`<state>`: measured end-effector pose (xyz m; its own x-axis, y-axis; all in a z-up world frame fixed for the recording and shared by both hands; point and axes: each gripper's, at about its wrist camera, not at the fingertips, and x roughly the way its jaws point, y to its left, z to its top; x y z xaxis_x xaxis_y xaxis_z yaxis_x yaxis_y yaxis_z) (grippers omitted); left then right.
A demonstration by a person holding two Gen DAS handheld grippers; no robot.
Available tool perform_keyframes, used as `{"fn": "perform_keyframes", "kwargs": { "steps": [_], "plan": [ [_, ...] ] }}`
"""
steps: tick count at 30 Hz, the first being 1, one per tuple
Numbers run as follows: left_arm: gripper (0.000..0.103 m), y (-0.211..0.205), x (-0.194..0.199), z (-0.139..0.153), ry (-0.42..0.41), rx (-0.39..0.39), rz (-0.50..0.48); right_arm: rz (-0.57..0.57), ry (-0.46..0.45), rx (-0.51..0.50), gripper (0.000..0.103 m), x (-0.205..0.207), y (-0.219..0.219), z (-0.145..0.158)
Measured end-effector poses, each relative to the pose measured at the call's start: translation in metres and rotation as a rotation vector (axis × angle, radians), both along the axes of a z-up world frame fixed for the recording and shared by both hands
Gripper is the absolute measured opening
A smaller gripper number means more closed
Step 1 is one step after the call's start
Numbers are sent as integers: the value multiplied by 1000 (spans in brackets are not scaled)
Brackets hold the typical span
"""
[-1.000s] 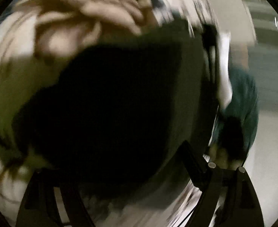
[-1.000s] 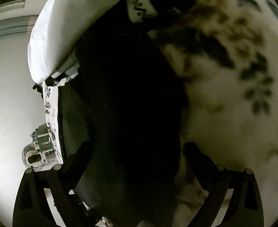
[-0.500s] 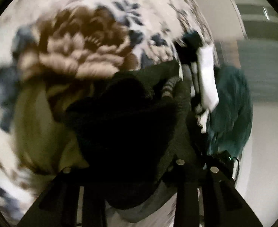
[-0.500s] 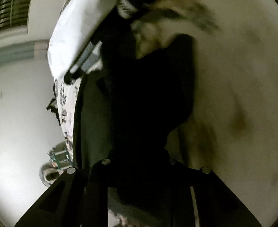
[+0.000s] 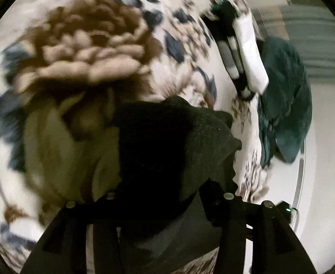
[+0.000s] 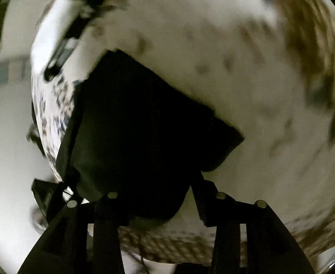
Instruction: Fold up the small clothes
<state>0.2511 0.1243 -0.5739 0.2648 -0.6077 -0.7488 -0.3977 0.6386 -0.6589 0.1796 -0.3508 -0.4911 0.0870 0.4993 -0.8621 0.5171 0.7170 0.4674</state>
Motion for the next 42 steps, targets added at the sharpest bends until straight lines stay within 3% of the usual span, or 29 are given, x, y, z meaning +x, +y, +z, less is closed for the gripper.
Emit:
{"fn": "perform_keyframes", "kwargs": {
  "steps": [5, 8, 9, 14, 16, 17, 18, 20, 24, 28, 32, 36, 40, 42],
  "plan": [
    [48, 8, 4, -3, 44, 53, 60, 208, -121, -219, 50, 57, 7, 50],
    [48, 8, -6, 14, 28, 82, 45, 322, -199, -229, 67, 110, 32, 59],
    [48, 9, -9, 18, 21, 87, 41, 353, -211, -226, 68, 129, 37, 58],
    [48, 28, -7, 14, 10, 96, 103, 511, -182, -187, 68, 196, 70, 3],
    [48, 35, 3, 9, -45, 52, 147, 515, -155, -163, 68, 211, 74, -23],
    [48, 36, 7, 8, -72, 53, 162, 497, -143, -150, 64, 217, 74, -34],
    [40, 37, 12, 7, -92, 66, 174, 482, -139, -147, 56, 219, 74, -40],
    [24, 37, 21, 4, -107, 92, 182, 429, -159, -181, 8, 222, 71, -40],
    [17, 40, 17, 5, -110, 104, 222, 337, -256, -167, 6, 223, 63, -17],
    [16, 42, 17, 9, -98, 111, 237, 330, -323, -197, 6, 225, 69, 8],
    [16, 48, 24, -9, -41, 98, 269, 325, -355, -238, 6, 243, 81, 17],
    [16, 55, 31, -30, 13, 98, 286, 363, -269, -301, 6, 264, 93, -9],
    [20, 68, 25, -29, 47, 13, 327, 462, -149, -349, 6, 273, 106, -35],
    [37, 72, 15, -18, 39, -23, 339, 430, -156, -306, 12, 270, 99, -28]
  ]
}}
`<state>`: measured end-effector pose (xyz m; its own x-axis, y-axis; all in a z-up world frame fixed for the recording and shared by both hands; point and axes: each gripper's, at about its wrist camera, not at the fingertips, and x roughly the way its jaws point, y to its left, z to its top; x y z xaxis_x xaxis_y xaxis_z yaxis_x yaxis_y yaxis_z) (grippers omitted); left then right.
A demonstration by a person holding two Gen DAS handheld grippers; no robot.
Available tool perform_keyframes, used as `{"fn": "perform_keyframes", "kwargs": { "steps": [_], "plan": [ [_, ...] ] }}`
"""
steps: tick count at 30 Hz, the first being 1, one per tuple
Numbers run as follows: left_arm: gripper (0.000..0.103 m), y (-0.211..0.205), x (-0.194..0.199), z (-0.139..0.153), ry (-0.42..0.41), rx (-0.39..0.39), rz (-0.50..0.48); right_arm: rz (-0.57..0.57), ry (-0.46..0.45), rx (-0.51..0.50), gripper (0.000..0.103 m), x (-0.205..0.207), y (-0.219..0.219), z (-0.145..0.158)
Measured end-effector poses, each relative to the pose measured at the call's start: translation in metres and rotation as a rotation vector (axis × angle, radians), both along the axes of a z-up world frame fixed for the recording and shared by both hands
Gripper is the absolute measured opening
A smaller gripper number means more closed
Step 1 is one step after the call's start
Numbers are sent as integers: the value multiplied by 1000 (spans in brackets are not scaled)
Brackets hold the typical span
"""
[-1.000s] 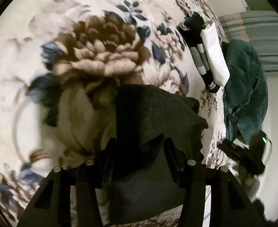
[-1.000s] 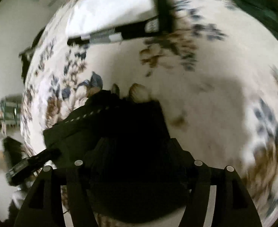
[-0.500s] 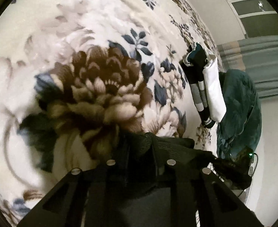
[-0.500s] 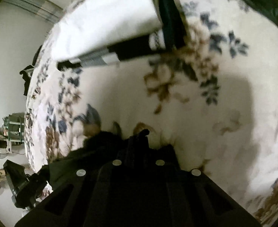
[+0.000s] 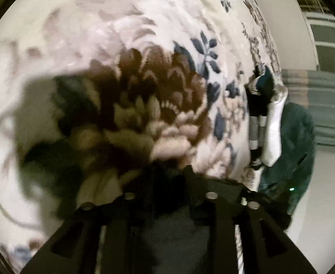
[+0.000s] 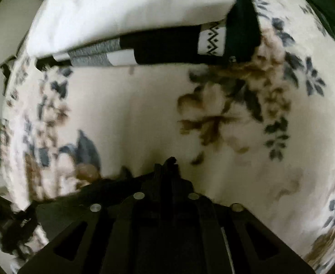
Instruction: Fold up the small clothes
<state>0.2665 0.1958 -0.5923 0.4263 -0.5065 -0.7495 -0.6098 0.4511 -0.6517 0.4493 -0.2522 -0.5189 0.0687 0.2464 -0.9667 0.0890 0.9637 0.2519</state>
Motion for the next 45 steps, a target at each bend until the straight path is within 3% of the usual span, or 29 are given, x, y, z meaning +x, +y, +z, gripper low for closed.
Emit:
{"fn": "perform_keyframes", "kwargs": {
  "steps": [1, 2, 4, 7, 9, 11, 14, 18, 22, 26, 28, 32, 37, 40, 45],
  "plan": [
    [48, 0, -5, 7, -15, 3, 4, -15, -11, 27, 18, -4, -6, 7],
    [67, -1, -13, 17, -33, 19, 8, -25, -19, 42, 32, -7, -12, 12],
    [68, -9, -18, 26, -55, 34, -11, -52, -32, 96, 48, -18, -26, 24],
    [68, -32, -5, 27, -47, 91, -115, -59, -22, 160, 48, -33, -37, 30],
    [68, -43, 10, 22, -29, 169, -173, -57, -6, 170, 48, -45, -42, 29],
    [68, -50, 28, 14, 10, 299, -238, -54, 17, 187, 48, -52, -45, 21],
    [66, -38, 51, -4, 49, 356, -228, -49, 34, 157, 48, -55, -36, 9],
    [66, -18, 54, 13, 24, 311, -169, -43, -9, 163, 48, -47, -28, 16],
    [68, -23, 19, 42, -6, 237, -186, 15, -37, 176, 48, -50, -16, 30],
    [68, -61, 1, 26, 137, 274, -299, 109, -23, 145, 48, -62, 0, 25],
    [70, -63, 9, 12, 167, 315, -263, 133, -16, 88, 48, -64, 6, 18],
    [70, -44, 32, -13, 154, 284, -152, 94, 15, 74, 48, -57, 2, 1],
    [70, -38, 47, -16, 154, 277, -176, 52, 55, 101, 48, -48, -8, -16],
    [70, -35, 45, -1, 136, 261, -188, 9, 67, 123, 48, -48, -20, -8],
    [68, -40, -12, 42, 111, 345, -227, -86, 66, 182, 48, -85, -71, 28]
  ]
}}
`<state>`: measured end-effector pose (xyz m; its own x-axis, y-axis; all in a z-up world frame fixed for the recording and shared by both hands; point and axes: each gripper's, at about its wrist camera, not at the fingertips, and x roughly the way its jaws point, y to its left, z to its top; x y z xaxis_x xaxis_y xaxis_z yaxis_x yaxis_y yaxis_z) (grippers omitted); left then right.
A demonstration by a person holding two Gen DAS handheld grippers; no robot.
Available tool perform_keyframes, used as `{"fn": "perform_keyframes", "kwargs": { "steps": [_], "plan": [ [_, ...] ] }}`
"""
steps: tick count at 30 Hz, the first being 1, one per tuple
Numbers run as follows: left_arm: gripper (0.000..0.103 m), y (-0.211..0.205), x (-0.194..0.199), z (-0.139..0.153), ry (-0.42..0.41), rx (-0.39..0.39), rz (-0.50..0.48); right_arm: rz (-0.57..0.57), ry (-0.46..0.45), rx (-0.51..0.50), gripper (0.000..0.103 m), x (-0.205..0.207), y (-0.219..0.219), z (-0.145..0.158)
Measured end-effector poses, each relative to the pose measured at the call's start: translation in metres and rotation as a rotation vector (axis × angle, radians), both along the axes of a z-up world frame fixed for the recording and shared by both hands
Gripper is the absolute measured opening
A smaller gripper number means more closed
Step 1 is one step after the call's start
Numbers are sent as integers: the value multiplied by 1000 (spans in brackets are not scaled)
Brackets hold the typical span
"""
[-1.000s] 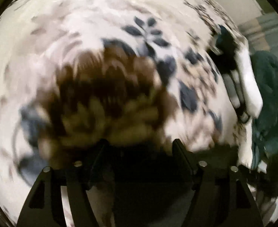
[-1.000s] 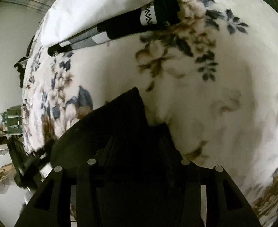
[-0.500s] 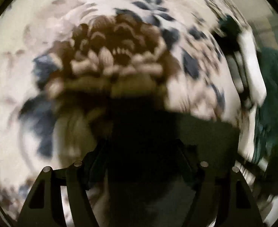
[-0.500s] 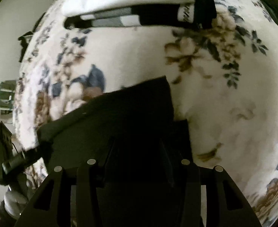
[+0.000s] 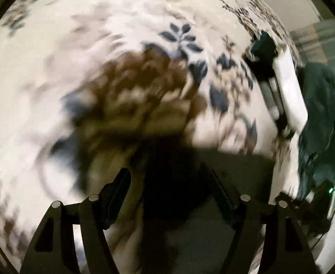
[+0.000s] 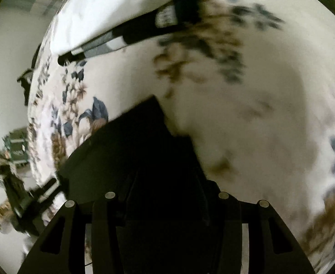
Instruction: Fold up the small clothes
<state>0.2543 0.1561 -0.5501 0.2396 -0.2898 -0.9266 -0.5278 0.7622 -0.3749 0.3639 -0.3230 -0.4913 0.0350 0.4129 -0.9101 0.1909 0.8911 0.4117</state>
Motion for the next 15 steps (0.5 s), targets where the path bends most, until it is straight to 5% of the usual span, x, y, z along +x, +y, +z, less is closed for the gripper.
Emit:
{"fn": "perform_keyframes", "kwargs": {
  "steps": [4, 7, 10, 12, 13, 15],
  "plan": [
    [68, -6, -68, -17, 112, 59, -12, -66, 68, 45, 48, -42, -33, 4],
    [68, -4, -94, -54, 190, -5, 37, -122, 152, 68, 48, -72, -44, -12],
    [85, 1, -93, -65, 161, -39, 76, -194, 209, 34, 48, -92, -51, -29],
    [101, 4, -87, -73, 172, -76, 103, -225, 160, 26, 31, -99, -49, -25],
    [103, 4, -83, -77, 177, -97, 109, -215, 121, 22, 4, -102, -45, -17],
    [103, 3, -78, -81, 206, -88, 111, -199, 67, -14, 4, -104, -37, -2]
  ]
}}
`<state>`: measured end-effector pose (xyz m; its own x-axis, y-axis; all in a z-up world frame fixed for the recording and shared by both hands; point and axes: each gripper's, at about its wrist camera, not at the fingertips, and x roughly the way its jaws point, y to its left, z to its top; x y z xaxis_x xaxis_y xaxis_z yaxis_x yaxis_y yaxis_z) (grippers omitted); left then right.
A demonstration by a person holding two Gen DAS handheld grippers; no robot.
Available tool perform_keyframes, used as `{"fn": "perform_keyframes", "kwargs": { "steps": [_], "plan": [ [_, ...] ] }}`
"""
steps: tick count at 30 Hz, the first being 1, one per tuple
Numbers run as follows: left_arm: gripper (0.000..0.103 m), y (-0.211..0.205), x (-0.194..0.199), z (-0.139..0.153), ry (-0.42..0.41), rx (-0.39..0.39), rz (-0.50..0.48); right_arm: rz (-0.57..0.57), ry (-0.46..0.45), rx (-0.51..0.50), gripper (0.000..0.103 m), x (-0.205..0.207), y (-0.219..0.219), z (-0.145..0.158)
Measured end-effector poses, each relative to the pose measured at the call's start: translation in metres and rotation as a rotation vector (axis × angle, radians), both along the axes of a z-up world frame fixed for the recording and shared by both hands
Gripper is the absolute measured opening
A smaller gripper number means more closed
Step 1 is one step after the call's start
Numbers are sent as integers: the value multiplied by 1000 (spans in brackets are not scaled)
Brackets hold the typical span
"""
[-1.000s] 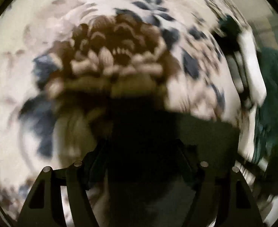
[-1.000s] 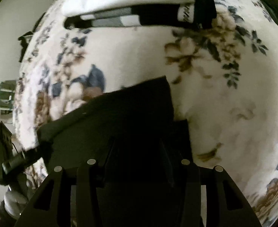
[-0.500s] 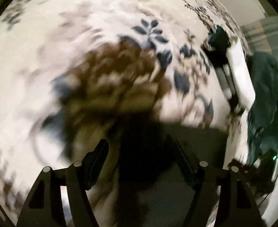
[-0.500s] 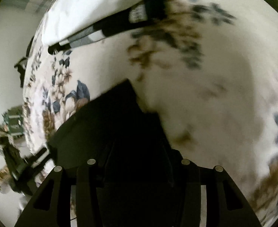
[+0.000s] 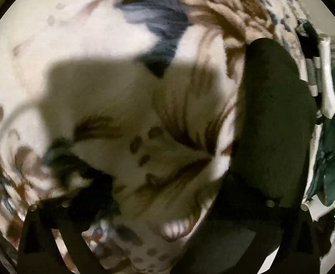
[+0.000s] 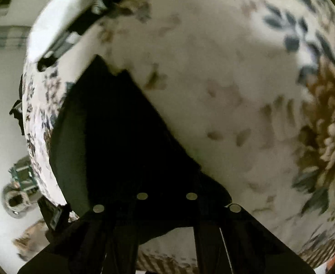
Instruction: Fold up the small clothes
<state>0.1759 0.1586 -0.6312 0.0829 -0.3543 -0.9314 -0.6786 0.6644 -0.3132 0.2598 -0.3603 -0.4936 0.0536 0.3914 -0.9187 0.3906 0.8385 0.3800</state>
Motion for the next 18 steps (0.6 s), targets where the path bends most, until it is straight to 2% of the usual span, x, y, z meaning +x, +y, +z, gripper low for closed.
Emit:
{"fn": "perform_keyframes", "kwargs": {
  "steps": [2, 4, 6, 8, 10, 12, 14, 16, 18],
  "plan": [
    [103, -2, 3, -2, 20, 13, -1, 8, -51, -64, 4, -5, 1, 20],
    [103, -4, 10, -6, 50, 2, -9, -14, -59, -124, 4, -4, -7, 30],
    [103, -6, 18, -6, 64, -12, -7, -37, -7, -142, 3, -8, -19, 21],
    [103, -5, 18, -2, 57, -12, 18, -43, 84, -144, 3, -12, -28, 0],
    [103, -5, 17, 7, 42, 3, 21, -54, 131, -88, 4, -13, -33, -12],
    [103, -8, 16, 22, 14, 43, 1, -86, 123, -46, 13, -14, -40, -7],
    [103, -13, 15, 36, -17, 81, -30, -137, 114, 11, 52, -21, -50, 0],
    [103, -18, 12, 45, -32, 111, -60, -226, 107, 96, 60, -34, -61, 0],
    [103, -22, 11, 48, -36, 112, -72, -280, 155, 169, 60, -44, -63, -15]
  ]
}}
